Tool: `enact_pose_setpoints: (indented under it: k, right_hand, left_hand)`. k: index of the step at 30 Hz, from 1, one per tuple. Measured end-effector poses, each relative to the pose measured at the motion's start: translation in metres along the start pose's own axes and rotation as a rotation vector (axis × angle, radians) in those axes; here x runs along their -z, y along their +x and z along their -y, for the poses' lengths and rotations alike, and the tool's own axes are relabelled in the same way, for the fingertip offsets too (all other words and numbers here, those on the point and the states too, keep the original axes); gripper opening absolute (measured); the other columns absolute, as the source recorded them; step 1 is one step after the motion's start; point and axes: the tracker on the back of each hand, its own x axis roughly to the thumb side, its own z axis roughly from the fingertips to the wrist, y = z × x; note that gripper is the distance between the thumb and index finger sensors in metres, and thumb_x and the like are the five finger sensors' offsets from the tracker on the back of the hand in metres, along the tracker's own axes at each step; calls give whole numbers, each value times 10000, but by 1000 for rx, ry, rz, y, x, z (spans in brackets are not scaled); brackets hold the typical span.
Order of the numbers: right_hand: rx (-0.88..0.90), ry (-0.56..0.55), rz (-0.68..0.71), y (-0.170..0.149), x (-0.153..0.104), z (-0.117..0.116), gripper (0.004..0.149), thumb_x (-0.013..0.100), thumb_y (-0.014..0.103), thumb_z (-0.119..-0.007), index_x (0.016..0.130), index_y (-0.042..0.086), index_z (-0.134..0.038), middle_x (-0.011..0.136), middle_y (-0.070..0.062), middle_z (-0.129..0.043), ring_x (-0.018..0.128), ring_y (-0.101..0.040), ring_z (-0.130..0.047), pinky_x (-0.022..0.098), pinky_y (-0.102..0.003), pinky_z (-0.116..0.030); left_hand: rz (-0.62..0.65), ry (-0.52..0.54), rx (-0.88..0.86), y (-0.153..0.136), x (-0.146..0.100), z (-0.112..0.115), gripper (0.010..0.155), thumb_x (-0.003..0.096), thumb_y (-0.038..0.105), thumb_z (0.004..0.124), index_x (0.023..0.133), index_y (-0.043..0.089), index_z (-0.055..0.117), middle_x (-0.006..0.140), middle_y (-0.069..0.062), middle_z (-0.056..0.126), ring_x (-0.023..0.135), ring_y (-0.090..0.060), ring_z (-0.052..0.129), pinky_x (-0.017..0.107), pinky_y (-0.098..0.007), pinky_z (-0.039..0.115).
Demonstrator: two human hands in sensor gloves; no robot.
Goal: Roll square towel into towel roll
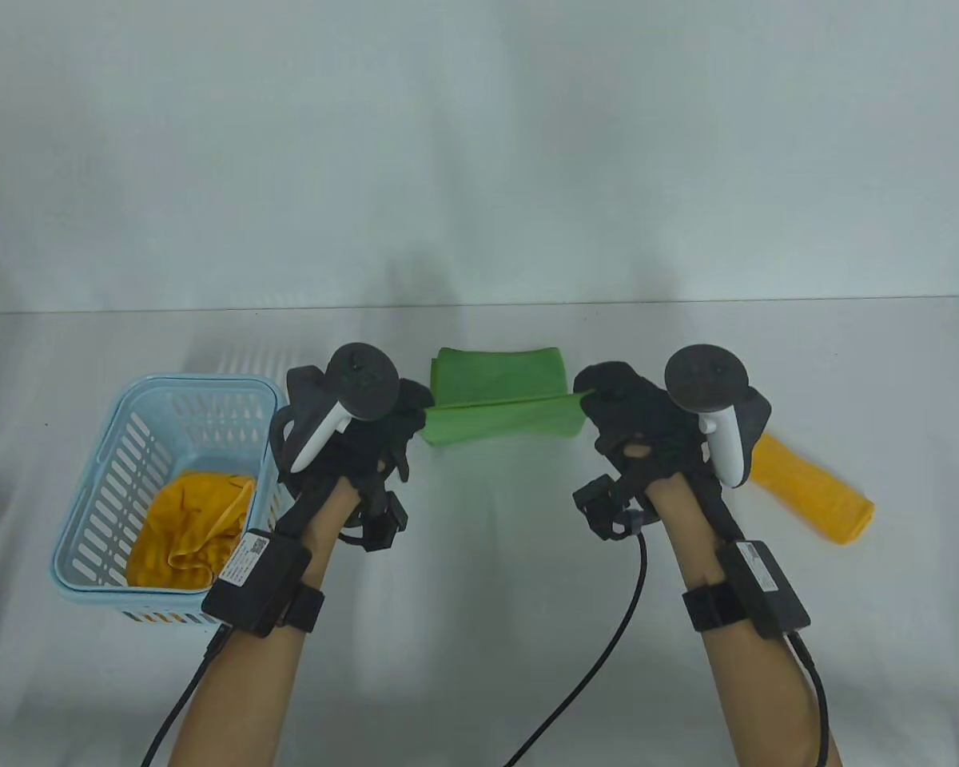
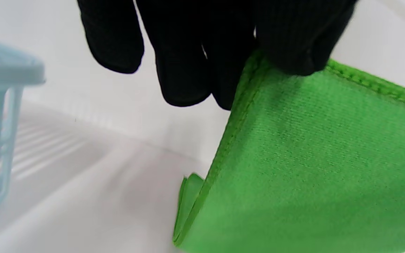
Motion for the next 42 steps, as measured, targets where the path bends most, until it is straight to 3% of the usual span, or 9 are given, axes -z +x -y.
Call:
enact_pose_setpoints:
  k: [10, 14, 35, 42]
  right_hand:
    - [-106, 188, -52, -65, -55, -30, 392, 375, 311, -806, 766, 339, -792, 791, 12, -903, 728, -306, -901, 588, -554, -700]
    - [-190, 242, -61, -82, -64, -40, 393, 372, 308, -813, 764, 333, -799, 801, 10, -903, 741, -313, -898, 594, -559, -695]
    - [-539, 534, -189, -117, -73, -82, 400, 348, 295, -858, 747, 288, -834, 837, -9, -877, 795, -330, -851, 620, -575, -655]
    - [-513, 570, -270, -129, -68, -86, 401, 355, 327, -840, 754, 296, -815, 824, 7, -844, 755, -307, -812, 630, -547, -639]
  left_hand:
    - [103, -195, 56, -19, -62, 67, 431, 406, 373, 803, 832, 359, 868, 847, 89, 925, 836, -239, 942, 682, -537, 711]
    - [118, -248, 55, -23, -73, 91, 431, 403, 372, 808, 829, 347, 871, 844, 81, 926, 834, -247, 940, 679, -538, 711]
    - [204, -500, 289, -17, -88, 151, 431, 379, 361, 828, 804, 335, 894, 837, 58, 928, 819, -270, 940, 663, -543, 716]
    - [172, -565, 278, -23, -80, 160, 430, 380, 374, 822, 803, 333, 891, 815, 64, 937, 778, -257, 952, 661, -534, 721]
